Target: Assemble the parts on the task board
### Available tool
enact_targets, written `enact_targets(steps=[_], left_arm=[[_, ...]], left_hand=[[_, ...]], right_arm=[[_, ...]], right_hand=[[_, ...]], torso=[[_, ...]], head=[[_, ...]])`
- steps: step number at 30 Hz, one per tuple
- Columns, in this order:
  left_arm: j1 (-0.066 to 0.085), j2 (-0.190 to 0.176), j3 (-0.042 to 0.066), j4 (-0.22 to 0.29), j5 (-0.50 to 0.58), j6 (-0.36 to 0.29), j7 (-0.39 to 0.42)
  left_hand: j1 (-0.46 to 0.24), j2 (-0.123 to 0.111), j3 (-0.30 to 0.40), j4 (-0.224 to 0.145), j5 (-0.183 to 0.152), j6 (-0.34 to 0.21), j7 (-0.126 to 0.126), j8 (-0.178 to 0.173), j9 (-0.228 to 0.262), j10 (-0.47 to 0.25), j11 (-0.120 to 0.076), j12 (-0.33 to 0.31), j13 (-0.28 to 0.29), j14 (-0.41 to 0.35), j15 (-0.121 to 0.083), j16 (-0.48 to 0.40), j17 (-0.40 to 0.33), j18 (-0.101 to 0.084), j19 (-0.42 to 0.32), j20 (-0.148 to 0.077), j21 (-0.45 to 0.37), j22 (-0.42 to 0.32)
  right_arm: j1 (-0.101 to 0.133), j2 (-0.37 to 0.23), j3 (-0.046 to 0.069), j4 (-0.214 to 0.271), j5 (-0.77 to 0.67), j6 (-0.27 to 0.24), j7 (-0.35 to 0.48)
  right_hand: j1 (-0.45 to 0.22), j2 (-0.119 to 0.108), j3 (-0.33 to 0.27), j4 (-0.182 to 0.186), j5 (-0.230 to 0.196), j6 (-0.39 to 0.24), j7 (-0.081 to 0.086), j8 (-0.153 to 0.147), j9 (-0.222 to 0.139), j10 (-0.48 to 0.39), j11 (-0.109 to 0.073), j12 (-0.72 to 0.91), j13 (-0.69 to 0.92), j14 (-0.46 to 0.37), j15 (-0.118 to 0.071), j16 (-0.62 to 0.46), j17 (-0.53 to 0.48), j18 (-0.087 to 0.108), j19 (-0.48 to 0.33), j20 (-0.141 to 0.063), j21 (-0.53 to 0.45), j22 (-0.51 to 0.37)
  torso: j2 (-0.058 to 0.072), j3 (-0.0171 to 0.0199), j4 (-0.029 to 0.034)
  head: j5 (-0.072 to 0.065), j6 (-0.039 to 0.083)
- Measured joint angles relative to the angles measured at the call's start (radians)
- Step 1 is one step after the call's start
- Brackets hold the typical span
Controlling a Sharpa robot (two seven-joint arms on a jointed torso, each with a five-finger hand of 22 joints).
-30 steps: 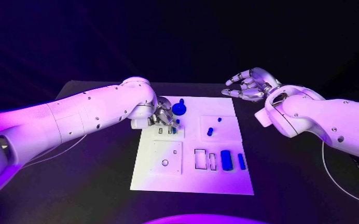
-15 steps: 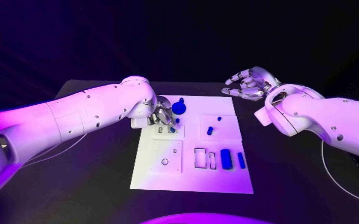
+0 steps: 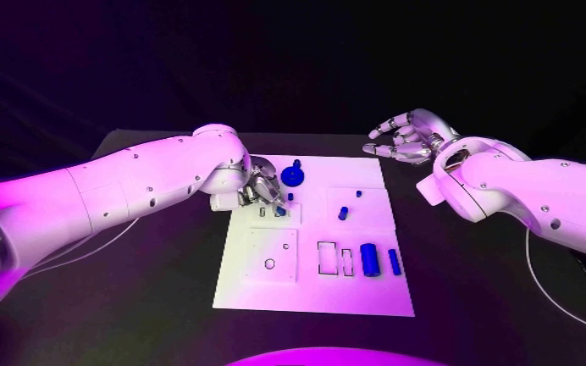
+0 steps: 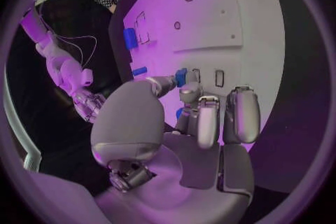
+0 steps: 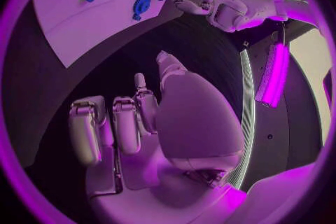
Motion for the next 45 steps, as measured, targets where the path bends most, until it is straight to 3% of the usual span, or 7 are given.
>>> enact_targets(steps=[11, 20, 31, 32, 33, 35, 45], left_arm=[[-0.001, -0.067, 0.006, 0.082, 0.012, -0.077, 0.002], [-0.021, -0.100, 0.005, 0.148, -0.060, -0.174, 0.005], [-0.055, -0.103, -0.001, 0.174, -0.160, -0.246, 0.009], [-0.059, -0.102, -0.001, 0.175, -0.171, -0.252, 0.009], [-0.062, -0.101, -0.001, 0.175, -0.178, -0.257, 0.010], [-0.067, -0.098, -0.001, 0.175, -0.194, -0.266, 0.010], [-0.074, -0.092, 0.000, 0.176, -0.247, -0.292, 0.011]], left_hand=[[-0.027, -0.011, 0.032, -0.018, 0.005, 0.001, -0.001, 0.012, 0.042, 0.018, -0.003, 0.013, 0.020, -0.004, -0.004, 0.000, 0.000, 0.000, -0.004, -0.004, 0.000, -0.006], [-0.041, -0.025, 0.036, -0.014, 0.021, 0.010, -0.010, 0.014, 0.055, 0.035, -0.008, 0.023, 0.034, 0.000, -0.007, 0.000, 0.000, 0.000, 0.004, -0.011, 0.004, 0.009], [-0.048, -0.026, 0.039, -0.011, 0.026, 0.017, -0.010, 0.018, 0.060, 0.040, -0.010, 0.027, 0.037, -0.004, -0.011, 0.000, 0.000, 0.000, 0.005, -0.013, 0.004, 0.014], [-0.051, -0.028, 0.048, -0.015, 0.026, 0.017, -0.010, 0.018, 0.060, 0.042, -0.012, 0.028, 0.038, -0.004, -0.011, 0.000, 0.000, 0.000, 0.008, -0.015, 0.008, 0.016], [-0.058, -0.032, 0.091, -0.058, 0.026, 0.017, -0.010, 0.018, 0.060, 0.043, -0.014, 0.028, 0.040, -0.004, -0.011, 0.000, 0.000, 0.000, 0.009, -0.016, 0.008, 0.017], [-0.064, -0.038, 0.092, -0.058, 0.026, 0.018, -0.009, 0.018, 0.060, 0.049, -0.012, 0.028, 0.042, -0.004, -0.011, 0.000, 0.000, 0.000, 0.009, -0.016, 0.008, 0.018], [-0.064, -0.038, 0.095, -0.056, 0.032, 0.019, -0.008, 0.018, 0.062, 0.049, -0.012, 0.034, 0.043, 0.000, -0.014, 0.000, 0.000, 0.000, 0.009, -0.016, 0.008, 0.020]], right_arm=[[0.000, -0.006, 0.000, 0.000, 0.000, 0.004, -0.001], [-0.001, -0.011, -0.001, 0.003, 0.001, 0.007, 0.000], [-0.001, -0.013, -0.002, 0.003, 0.001, 0.010, 0.001], [-0.002, -0.014, -0.002, 0.003, 0.001, 0.010, 0.001], [-0.002, -0.014, -0.002, 0.003, 0.001, 0.010, 0.001], [-0.002, -0.014, -0.002, 0.004, 0.001, 0.011, 0.001], [-0.002, -0.014, -0.003, 0.004, 0.000, 0.014, 0.002]], right_hand=[[0.000, 0.000, 0.000, 0.000, 0.006, 0.000, 0.000, 0.000, 0.000, 0.000, 0.000, 0.000, 0.000, 0.000, 0.000, 0.000, 0.000, 0.000, 0.000, 0.000, 0.000, 0.000], [0.000, 0.000, 0.003, 0.003, 0.006, 0.000, 0.000, 0.000, 0.000, 0.000, 0.000, 0.000, 0.000, 0.000, 0.000, 0.000, 0.001, 0.000, 0.000, 0.000, 0.000, 0.000], [0.000, 0.000, 0.003, 0.003, 0.009, 0.000, 0.000, 0.000, 0.000, 0.000, 0.000, 0.000, 0.000, 0.000, 0.000, 0.000, 0.001, 0.000, 0.000, 0.000, 0.000, 0.000], [0.000, 0.000, 0.003, 0.003, 0.009, 0.000, 0.000, 0.000, 0.000, 0.000, 0.000, 0.000, 0.000, 0.000, 0.000, 0.000, 0.001, 0.000, 0.000, 0.000, 0.000, 0.000], [0.000, 0.000, 0.003, 0.003, 0.009, 0.000, 0.000, 0.000, 0.000, 0.000, 0.000, 0.000, 0.000, 0.000, 0.000, 0.000, 0.001, 0.000, 0.000, 0.000, 0.000, 0.000], [0.000, 0.000, 0.003, 0.003, 0.009, 0.000, 0.000, 0.000, 0.000, 0.000, 0.000, 0.000, 0.000, 0.000, 0.000, 0.000, 0.001, 0.000, 0.000, 0.000, 0.000, 0.000], [0.000, 0.000, 0.003, 0.003, 0.009, 0.000, 0.000, 0.000, 0.000, 0.000, 0.000, 0.000, 0.000, 0.000, 0.000, 0.000, 0.000, 0.000, 0.000, 0.000, 0.000, 0.000]], torso=[[-0.002, 0.0012, 0.0031], [-0.003, 0.0015, 0.0051], [-0.003, 0.0014, 0.0029], [-0.002, 0.0013, 0.0027], [-0.002, 0.0012, 0.0026], [-0.002, 0.0012, 0.0023], [-0.001, 0.0015, 0.0014]], head=[[0.000, -0.003], [0.003, -0.007], [0.007, -0.013], [0.007, -0.013], [0.007, -0.013], [0.007, -0.013], [0.002, -0.011]])
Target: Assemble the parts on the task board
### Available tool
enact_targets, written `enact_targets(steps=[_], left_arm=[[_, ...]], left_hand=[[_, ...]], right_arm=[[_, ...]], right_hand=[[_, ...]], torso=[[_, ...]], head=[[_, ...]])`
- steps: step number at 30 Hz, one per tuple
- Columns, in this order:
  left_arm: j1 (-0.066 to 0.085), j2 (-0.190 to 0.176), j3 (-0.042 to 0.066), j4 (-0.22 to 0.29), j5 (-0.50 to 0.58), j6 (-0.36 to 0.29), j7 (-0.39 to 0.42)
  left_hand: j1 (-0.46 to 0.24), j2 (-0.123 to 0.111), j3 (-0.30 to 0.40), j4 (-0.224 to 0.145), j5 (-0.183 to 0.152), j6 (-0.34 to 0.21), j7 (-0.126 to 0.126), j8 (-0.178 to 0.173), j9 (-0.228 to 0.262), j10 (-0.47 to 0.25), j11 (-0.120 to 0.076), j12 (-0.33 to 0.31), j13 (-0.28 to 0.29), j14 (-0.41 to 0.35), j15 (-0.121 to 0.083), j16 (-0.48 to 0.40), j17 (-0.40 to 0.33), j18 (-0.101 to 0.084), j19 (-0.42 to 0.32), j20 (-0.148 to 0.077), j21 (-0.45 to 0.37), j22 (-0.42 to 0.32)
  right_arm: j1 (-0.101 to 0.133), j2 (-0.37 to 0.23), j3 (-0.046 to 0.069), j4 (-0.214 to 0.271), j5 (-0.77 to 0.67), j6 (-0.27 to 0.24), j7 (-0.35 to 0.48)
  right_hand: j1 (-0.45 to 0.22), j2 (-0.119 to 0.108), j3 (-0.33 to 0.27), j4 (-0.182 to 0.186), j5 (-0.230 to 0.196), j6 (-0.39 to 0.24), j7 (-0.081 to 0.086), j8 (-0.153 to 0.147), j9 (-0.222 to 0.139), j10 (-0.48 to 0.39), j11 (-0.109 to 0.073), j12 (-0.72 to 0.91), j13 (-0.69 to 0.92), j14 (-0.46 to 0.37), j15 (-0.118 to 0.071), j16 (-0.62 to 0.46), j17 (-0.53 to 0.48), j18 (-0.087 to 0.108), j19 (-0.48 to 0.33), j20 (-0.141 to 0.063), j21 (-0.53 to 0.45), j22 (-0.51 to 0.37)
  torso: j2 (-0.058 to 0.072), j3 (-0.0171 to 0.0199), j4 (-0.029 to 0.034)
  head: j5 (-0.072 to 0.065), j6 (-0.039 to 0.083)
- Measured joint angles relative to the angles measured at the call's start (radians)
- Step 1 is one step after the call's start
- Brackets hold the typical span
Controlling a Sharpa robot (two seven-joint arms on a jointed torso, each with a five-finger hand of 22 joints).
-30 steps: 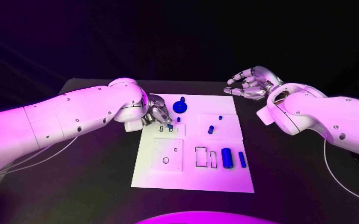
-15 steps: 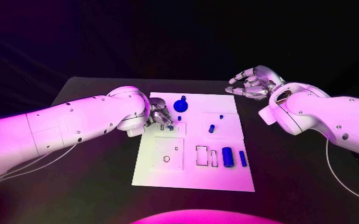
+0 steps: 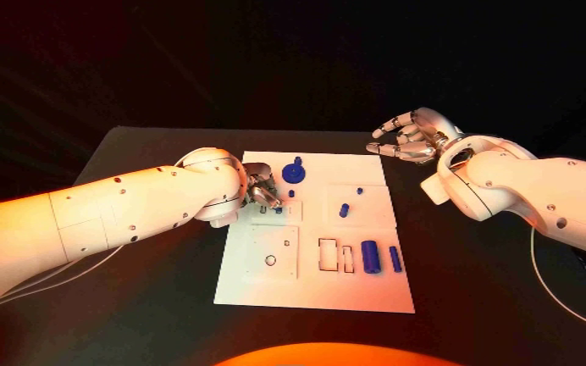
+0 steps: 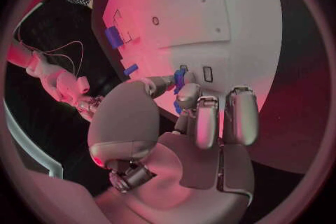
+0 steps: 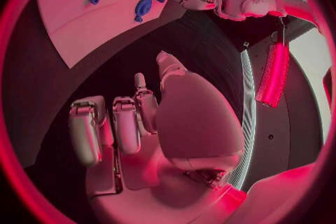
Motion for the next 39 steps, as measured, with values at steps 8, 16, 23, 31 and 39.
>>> enact_targets(steps=[8, 16, 23, 31, 39], left_arm=[[-0.001, 0.000, 0.000, 0.003, -0.023, -0.003, 0.000], [-0.002, -0.002, 0.000, 0.004, -0.034, 0.008, 0.000], [-0.002, -0.003, 0.001, 0.006, -0.036, 0.031, -0.001], [-0.002, -0.003, 0.001, 0.005, -0.035, 0.049, 0.000], [-0.001, -0.002, 0.002, 0.001, -0.034, 0.056, 0.000]], left_hand=[[-0.005, 0.005, 0.007, 0.007, 0.015, 0.000, 0.000, 0.007, 0.003, 0.004, -0.004, 0.000, -0.001, 0.000, 0.000, 0.000, 0.000, 0.000, 0.003, -0.003, 0.000, 0.003], [-0.025, -0.007, 0.007, 0.007, 0.061, 0.000, 0.000, 0.009, 0.016, 0.009, -0.009, 0.000, -0.001, -0.004, -0.004, 0.000, 0.001, 0.000, 0.007, -0.007, 0.000, 0.004], [-0.033, -0.007, 0.007, 0.007, 0.083, 0.001, 0.000, 0.009, 0.021, 0.013, -0.006, 0.000, 0.002, 0.000, -0.007, 0.000, 0.001, 0.000, 0.007, -0.007, 0.000, 0.004], [-0.039, -0.013, 0.007, 0.007, 0.091, 0.005, -0.002, 0.013, 0.021, 0.016, -0.009, 0.000, 0.004, 0.000, -0.007, 0.000, 0.001, 0.000, 0.007, -0.007, 0.000, 0.004], [-0.039, -0.013, 0.007, 0.007, 0.091, 0.006, -0.002, 0.013, 0.021, 0.016, -0.009, 0.000, 0.004, 0.000, -0.007, 0.000, 0.001, 0.000, 0.007, -0.007, 0.000, 0.004]], right_arm=[[0.000, 0.000, 0.000, 0.000, -0.001, 0.002, 0.000], [-0.001, 0.000, 0.000, 0.000, -0.002, 0.005, -0.001], [-0.001, 0.001, 0.000, -0.001, -0.003, 0.008, -0.002], [-0.001, 0.002, 0.000, -0.001, -0.004, 0.012, -0.002], [-0.002, 0.002, 0.000, -0.001, -0.004, 0.014, -0.003]], right_hand=[[-0.004, 0.004, 0.000, 0.000, 0.000, 0.000, 0.000, 0.004, 0.000, 0.000, 0.000, 0.000, 0.000, 0.000, 0.000, 0.000, 0.000, 0.000, 0.000, 0.000, 0.000, 0.000], [-0.004, 0.004, 0.000, 0.000, 0.000, 0.000, 0.000, 0.004, 0.000, 0.000, 0.000, 0.000, 0.000, 0.000, 0.000, 0.000, 0.000, 0.000, 0.000, 0.000, 0.000, 0.000], [-0.004, 0.004, 0.000, 0.000, 0.000, 0.000, 0.000, 0.004, 0.000, 0.000, 0.000, 0.000, 0.000, 0.000, 0.000, 0.000, 0.000, 0.000, 0.000, 0.000, 0.000, 0.000], [-0.004, 0.004, 0.000, 0.000, 0.000, 0.000, 0.000, 0.004, 0.000, 0.000, 0.000, 0.000, 0.000, 0.000, 0.000, 0.000, 0.000, 0.000, 0.000, 0.000, 0.000, 0.000], [-0.004, 0.004, 0.000, 0.000, 0.003, -0.002, -0.002, 0.004, 0.000, 0.000, 0.000, 0.000, 0.000, 0.000, 0.000, 0.000, 0.000, 0.000, 0.000, 0.000, 0.000, 0.000]], torso=[[0.000, 0.0002, 0.0011], [-0.001, -0.0003, 0.0011], [0.000, -0.0009, 0.0011], [0.000, -0.0007, 0.0012], [0.000, -0.0003, 0.0011]], head=[[-0.001, 0.001], [-0.001, -0.006], [-0.001, -0.006], [-0.002, -0.007], [-0.003, -0.009]])
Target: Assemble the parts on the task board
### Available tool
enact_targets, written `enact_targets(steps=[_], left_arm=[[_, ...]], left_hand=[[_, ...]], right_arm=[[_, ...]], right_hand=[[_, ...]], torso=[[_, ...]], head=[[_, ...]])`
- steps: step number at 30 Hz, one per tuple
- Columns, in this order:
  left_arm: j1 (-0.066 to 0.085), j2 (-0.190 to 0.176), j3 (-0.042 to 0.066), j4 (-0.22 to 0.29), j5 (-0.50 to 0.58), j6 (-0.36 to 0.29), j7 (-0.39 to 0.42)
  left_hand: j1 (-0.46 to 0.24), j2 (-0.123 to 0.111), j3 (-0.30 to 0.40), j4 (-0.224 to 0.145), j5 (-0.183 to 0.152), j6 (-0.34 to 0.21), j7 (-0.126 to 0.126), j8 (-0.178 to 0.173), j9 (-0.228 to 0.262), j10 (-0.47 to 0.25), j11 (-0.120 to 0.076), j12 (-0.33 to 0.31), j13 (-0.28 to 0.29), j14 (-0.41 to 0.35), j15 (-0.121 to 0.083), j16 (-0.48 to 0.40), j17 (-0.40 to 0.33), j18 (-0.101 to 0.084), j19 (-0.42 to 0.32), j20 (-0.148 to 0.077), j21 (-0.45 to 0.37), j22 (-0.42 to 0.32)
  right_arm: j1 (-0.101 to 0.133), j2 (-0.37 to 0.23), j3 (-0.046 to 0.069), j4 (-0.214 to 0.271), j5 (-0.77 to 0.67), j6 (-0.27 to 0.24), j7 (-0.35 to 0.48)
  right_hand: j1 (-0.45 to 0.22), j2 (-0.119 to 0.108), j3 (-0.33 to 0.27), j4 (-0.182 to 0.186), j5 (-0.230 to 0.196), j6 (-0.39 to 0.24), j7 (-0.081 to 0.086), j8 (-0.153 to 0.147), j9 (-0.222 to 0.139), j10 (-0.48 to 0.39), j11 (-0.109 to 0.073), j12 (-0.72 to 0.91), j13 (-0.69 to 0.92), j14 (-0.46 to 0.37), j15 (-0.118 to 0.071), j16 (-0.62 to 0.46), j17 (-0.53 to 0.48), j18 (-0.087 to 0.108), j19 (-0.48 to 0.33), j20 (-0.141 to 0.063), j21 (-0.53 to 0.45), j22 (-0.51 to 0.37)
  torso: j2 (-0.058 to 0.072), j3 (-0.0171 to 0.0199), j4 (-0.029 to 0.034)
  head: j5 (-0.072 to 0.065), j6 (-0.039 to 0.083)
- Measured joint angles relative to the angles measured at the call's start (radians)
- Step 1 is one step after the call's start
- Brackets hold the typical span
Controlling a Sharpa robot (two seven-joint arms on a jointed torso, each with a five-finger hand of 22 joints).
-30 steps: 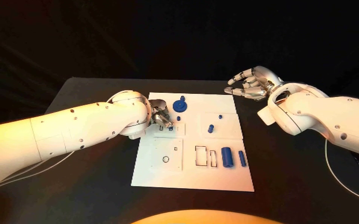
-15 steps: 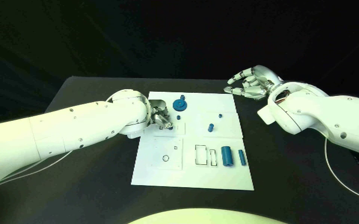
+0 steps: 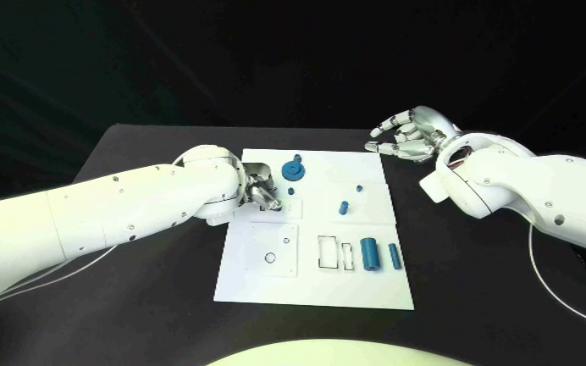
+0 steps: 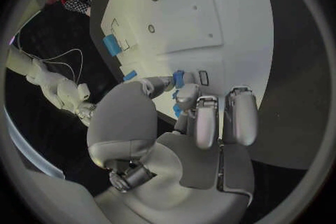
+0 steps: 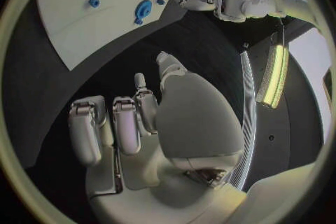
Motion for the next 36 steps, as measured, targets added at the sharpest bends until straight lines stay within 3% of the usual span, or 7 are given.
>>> enact_targets(steps=[9, 16, 19, 25, 36], left_arm=[[0.001, 0.007, 0.001, -0.014, 0.002, 0.012, 0.000], [0.002, 0.017, 0.002, -0.030, 0.006, 0.024, 0.000], [0.002, 0.023, 0.002, -0.037, 0.008, 0.028, 0.000], [0.004, 0.032, 0.003, -0.049, 0.010, 0.035, -0.001], [0.004, 0.041, 0.003, -0.062, 0.011, 0.045, -0.001]], left_hand=[[-0.009, -0.009, 0.000, 0.000, 0.004, 0.009, -0.008, 0.000, 0.000, 0.000, 0.000, 0.000, 0.003, 0.000, 0.000, 0.000, 0.000, 0.000, 0.000, 0.000, 0.000, 0.000], [-0.037, 0.009, 0.000, 0.000, 0.008, 0.021, -0.010, 0.006, 0.006, 0.018, -0.007, 0.014, 0.021, 0.000, 0.000, 0.000, 0.000, 0.000, 0.004, -0.004, 0.004, 0.001], [-0.062, 0.001, 0.026, -0.029, 0.008, 0.024, -0.012, 0.014, 0.011, 0.025, -0.007, 0.018, 0.026, -0.003, -0.003, 0.000, 0.000, 0.000, 0.004, -0.004, 0.004, 0.001], [-0.082, 0.008, 0.021, -0.035, 0.008, 0.042, -0.022, 0.013, 0.010, 0.030, -0.012, 0.022, 0.035, 0.000, -0.007, 0.000, 0.000, 0.000, 0.007, -0.007, 0.004, 0.001], [-0.099, 0.001, 0.023, -0.054, 0.008, 0.055, -0.030, 0.014, 0.010, 0.034, -0.016, 0.025, 0.040, 0.000, -0.007, 0.004, 0.000, 0.000, 0.007, -0.007, 0.004, 0.001]], right_arm=[[0.000, 0.000, 0.000, 0.000, 0.000, 0.002, 0.000], [0.000, 0.001, 0.000, -0.001, 0.000, 0.002, 0.000], [0.000, 0.002, 0.000, -0.001, 0.000, 0.003, 0.000], [0.000, 0.002, 0.000, -0.002, -0.001, 0.003, -0.001], [0.000, 0.002, 0.000, -0.001, -0.001, 0.004, -0.001]], right_hand=[[0.000, 0.000, 0.000, 0.000, 0.002, -0.002, -0.002, 0.000, 0.000, 0.000, 0.000, 0.000, 0.001, 0.000, 0.000, 0.000, 0.000, 0.000, 0.000, 0.000, 0.000, 0.000], [0.000, 0.000, 0.000, 0.000, 0.002, -0.002, -0.002, 0.000, 0.000, 0.000, 0.000, -0.003, 0.001, 0.000, 0.000, 0.000, 0.000, 0.000, 0.000, 0.000, 0.000, 0.000], [0.000, 0.000, 0.000, 0.000, 0.002, -0.002, -0.002, 0.000, 0.000, 0.000, 0.000, -0.004, 0.001, 0.000, 0.000, 0.000, 0.000, 0.000, 0.000, 0.000, 0.000, 0.000], [0.000, 0.000, 0.000, 0.000, 0.002, -0.002, -0.002, 0.000, 0.000, 0.000, 0.000, -0.004, 0.001, 0.000, 0.000, 0.000, 0.001, 0.000, 0.000, 0.000, 0.000, 0.000], [-0.004, 0.004, 0.000, 0.000, 0.002, -0.002, -0.002, 0.004, 0.000, 0.000, 0.000, -0.004, 0.001, 0.000, 0.000, -0.004, 0.001, 0.000, 0.000, 0.000, 0.000, 0.000]], torso=[[0.000, 0.0012, -0.0006], [0.000, 0.0012, -0.0006], [0.000, 0.0012, -0.0004], [0.001, 0.0013, -0.0012], [0.001, 0.0010, -0.0006]], head=[[0.000, -0.005], [-0.002, -0.008], [-0.002, -0.008], [-0.002, -0.011], [-0.005, -0.015]])
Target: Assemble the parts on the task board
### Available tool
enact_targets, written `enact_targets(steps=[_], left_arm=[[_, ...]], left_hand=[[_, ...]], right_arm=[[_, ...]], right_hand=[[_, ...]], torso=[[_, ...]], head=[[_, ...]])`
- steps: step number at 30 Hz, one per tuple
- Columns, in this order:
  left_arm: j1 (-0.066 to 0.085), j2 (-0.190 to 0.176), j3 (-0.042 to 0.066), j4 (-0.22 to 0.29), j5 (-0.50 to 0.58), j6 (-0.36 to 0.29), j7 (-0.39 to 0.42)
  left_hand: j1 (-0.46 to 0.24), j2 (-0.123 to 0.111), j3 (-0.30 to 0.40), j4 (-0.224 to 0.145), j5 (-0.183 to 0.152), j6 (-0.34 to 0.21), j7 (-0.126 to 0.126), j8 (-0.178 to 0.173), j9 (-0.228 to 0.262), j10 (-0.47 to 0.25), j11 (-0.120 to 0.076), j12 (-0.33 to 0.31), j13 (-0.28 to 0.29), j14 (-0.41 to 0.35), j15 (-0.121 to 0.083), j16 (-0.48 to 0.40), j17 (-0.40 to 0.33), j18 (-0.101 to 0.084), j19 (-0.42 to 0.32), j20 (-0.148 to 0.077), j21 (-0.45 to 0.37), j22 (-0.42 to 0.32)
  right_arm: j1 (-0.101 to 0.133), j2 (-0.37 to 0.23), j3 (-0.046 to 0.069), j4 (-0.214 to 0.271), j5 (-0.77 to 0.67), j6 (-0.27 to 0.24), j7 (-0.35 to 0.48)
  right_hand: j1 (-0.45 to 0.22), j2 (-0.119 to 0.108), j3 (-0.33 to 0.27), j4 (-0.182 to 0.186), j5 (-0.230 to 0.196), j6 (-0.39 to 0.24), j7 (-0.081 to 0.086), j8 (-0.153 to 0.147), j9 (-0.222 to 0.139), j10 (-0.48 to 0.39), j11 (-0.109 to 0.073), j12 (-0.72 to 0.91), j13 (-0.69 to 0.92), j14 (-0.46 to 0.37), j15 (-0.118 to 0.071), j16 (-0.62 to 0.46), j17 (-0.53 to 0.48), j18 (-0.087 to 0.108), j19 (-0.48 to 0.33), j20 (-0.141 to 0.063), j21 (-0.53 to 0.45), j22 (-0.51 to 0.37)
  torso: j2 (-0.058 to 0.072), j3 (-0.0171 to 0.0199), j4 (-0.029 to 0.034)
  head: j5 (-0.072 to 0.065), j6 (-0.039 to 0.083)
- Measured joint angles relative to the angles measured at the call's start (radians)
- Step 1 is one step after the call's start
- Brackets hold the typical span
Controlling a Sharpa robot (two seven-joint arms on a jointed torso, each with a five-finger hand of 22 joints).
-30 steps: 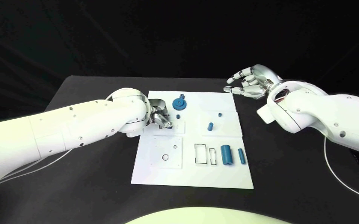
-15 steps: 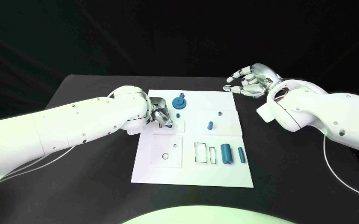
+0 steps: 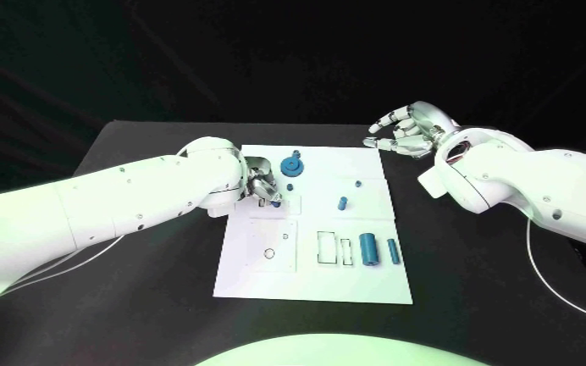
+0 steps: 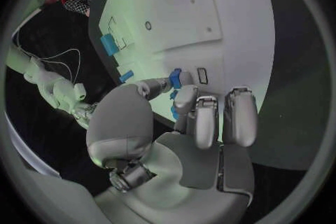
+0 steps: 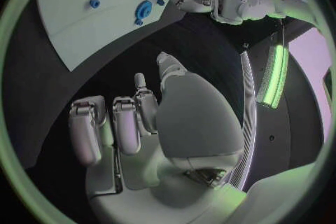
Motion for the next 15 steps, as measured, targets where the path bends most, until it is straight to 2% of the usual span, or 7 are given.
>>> enact_targets(steps=[1, 3, 7, 8, 9, 15], left_arm=[[0.000, 0.000, 0.000, -0.001, 0.000, 0.001, 0.000], [0.000, 0.001, 0.000, -0.002, 0.000, 0.002, 0.000], [0.001, 0.002, 0.000, -0.004, 0.000, 0.005, 0.001], [0.001, 0.002, 0.000, -0.004, 0.000, 0.006, 0.001], [0.001, 0.002, 0.000, -0.004, 0.000, 0.006, 0.001], [0.001, 0.002, 0.001, -0.005, 0.000, 0.009, 0.001]], left_hand=[[-0.001, -0.001, -0.002, -0.002, 0.000, 0.000, 0.000, 0.000, 0.000, 0.000, 0.000, 0.000, 0.000, -0.003, -0.003, 0.000, 0.000, -0.001, 0.002, -0.002, 0.000, 0.000], [-0.004, 0.002, -0.003, -0.003, 0.000, 0.002, -0.002, 0.000, 0.000, 0.000, 0.000, 0.000, 0.000, -0.004, -0.004, 0.000, 0.000, -0.016, 0.003, -0.004, 0.000, 0.000], [-0.015, -0.007, -0.011, -0.011, -0.005, 0.006, -0.005, -0.006, -0.001, 0.000, 0.000, 0.000, 0.002, 0.000, -0.007, 0.000, 0.000, -0.016, 0.003, -0.004, 0.000, 0.000], [-0.022, -0.007, -0.008, -0.023, -0.005, 0.009, -0.008, -0.006, -0.002, 0.001, -0.001, 0.000, 0.003, 0.000, -0.007, 0.000, 0.000, -0.016, 0.004, -0.004, 0.000, 0.000], [-0.033, -0.009, 0.012, -0.051, -0.009, 0.011, -0.008, -0.006, -0.003, 0.004, -0.004, 0.004, 0.005, 0.000, -0.007, 0.000, 0.000, -0.016, 0.006, -0.006, 0.000, 0.000], [-0.040, -0.014, -0.002, -0.065, -0.013, 0.017, -0.010, -0.011, -0.005, 0.004, -0.004, 0.004, 0.008, 0.000, -0.007, 0.000, 0.000, -0.016, 0.007, -0.007, 0.000, 0.000]], right_arm=[[0.000, 0.000, 0.000, 0.000, 0.000, 0.000, 0.000], [0.000, 0.000, 0.000, 0.000, 0.000, 0.000, 0.000], [0.000, 0.000, 0.000, 0.000, 0.000, 0.000, 0.000], [0.000, 0.000, 0.000, 0.000, 0.000, 0.000, 0.000], [0.000, 0.000, 0.000, 0.000, 0.000, 0.000, 0.000], [0.000, -0.001, 0.000, 0.001, 0.000, 0.000, 0.000]], right_hand=[[0.000, 0.000, 0.000, 0.000, 0.000, 0.000, 0.000, 0.000, 0.000, 0.000, 0.000, 0.000, 0.000, 0.000, 0.000, 0.000, 0.000, 0.000, 0.000, 0.000, 0.000, 0.000], [0.000, 0.000, 0.000, 0.000, 0.000, 0.000, 0.000, 0.000, 0.000, 0.000, 0.000, 0.000, 0.000, 0.000, 0.000, 0.000, 0.000, 0.000, 0.000, 0.000, 0.000, 0.000], [0.000, 0.000, 0.000, 0.000, 0.000, 0.000, 0.000, 0.000, 0.000, 0.000, 0.000, 0.000, 0.000, 0.000, 0.000, 0.000, 0.000, 0.000, 0.000, 0.000, 0.000, 0.001], [0.000, 0.000, 0.000, 0.000, 0.000, 0.000, 0.000, 0.000, 0.000, 0.000, 0.000, 0.000, 0.000, 0.000, 0.000, 0.000, 0.000, 0.000, 0.000, 0.000, 0.000, 0.001], [0.000, 0.000, 0.000, 0.000, 0.000, 0.000, 0.000, 0.000, 0.000, 0.000, 0.000, 0.000, 0.000, 0.000, 0.000, 0.000, 0.000, 0.000, 0.000, 0.000, 0.000, 0.001], [0.000, 0.000, 0.000, 0.000, 0.000, -0.001, 0.001, 0.000, 0.000, 0.000, 0.000, 0.000, 0.000, 0.000, 0.000, 0.000, 0.000, 0.000, 0.000, 0.000, 0.000, 0.001]], torso=[[0.000, 0.0000, 0.0002], [0.000, -0.0001, 0.0006], [0.000, -0.0003, 0.0007], [0.000, -0.0003, 0.0007], [0.000, -0.0003, 0.0006], [0.000, -0.0003, 0.0002]], head=[[0.000, 0.000], [-0.001, -0.001], [-0.002, -0.002], [-0.002, -0.002], [-0.002, -0.003], [-0.003, -0.005]])
